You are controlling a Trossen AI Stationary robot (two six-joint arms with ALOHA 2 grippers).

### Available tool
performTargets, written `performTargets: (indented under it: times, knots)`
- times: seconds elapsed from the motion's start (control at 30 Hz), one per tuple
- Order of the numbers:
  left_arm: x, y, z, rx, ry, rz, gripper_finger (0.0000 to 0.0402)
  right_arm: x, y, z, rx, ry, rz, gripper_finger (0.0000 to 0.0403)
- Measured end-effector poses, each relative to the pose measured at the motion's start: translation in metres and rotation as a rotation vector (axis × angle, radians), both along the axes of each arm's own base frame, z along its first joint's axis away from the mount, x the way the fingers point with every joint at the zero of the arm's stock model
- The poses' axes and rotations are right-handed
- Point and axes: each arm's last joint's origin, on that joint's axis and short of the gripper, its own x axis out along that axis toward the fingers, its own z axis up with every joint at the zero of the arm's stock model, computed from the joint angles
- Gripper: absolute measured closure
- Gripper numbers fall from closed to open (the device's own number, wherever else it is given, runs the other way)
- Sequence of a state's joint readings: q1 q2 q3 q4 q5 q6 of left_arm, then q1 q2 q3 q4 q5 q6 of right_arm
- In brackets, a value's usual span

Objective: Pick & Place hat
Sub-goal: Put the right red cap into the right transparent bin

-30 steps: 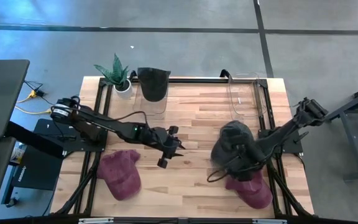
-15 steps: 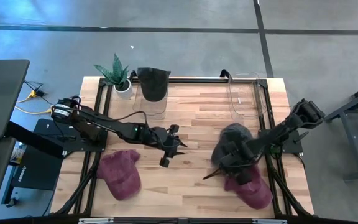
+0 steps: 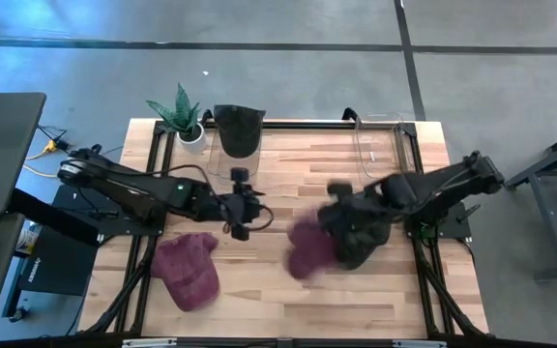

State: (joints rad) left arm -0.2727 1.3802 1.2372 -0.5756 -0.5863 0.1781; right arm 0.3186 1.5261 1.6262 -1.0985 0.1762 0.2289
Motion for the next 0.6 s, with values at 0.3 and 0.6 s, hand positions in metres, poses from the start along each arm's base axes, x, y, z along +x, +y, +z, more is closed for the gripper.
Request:
performTargets:
  times: [0.3,0.6]
  knots:
    - [-0.033,-0.017,0.007,0.068,0.098,0.200,0.0271,0.037,-0.020,-0.060,-0.177,-0.214,0.070,0.0400]
    - [-0.042,-0.046,-0.042,-0.105,0.099,0.156,0.0271,0.036,-0.017,-0.161,-0.042,-0.267,0.249,0.0397]
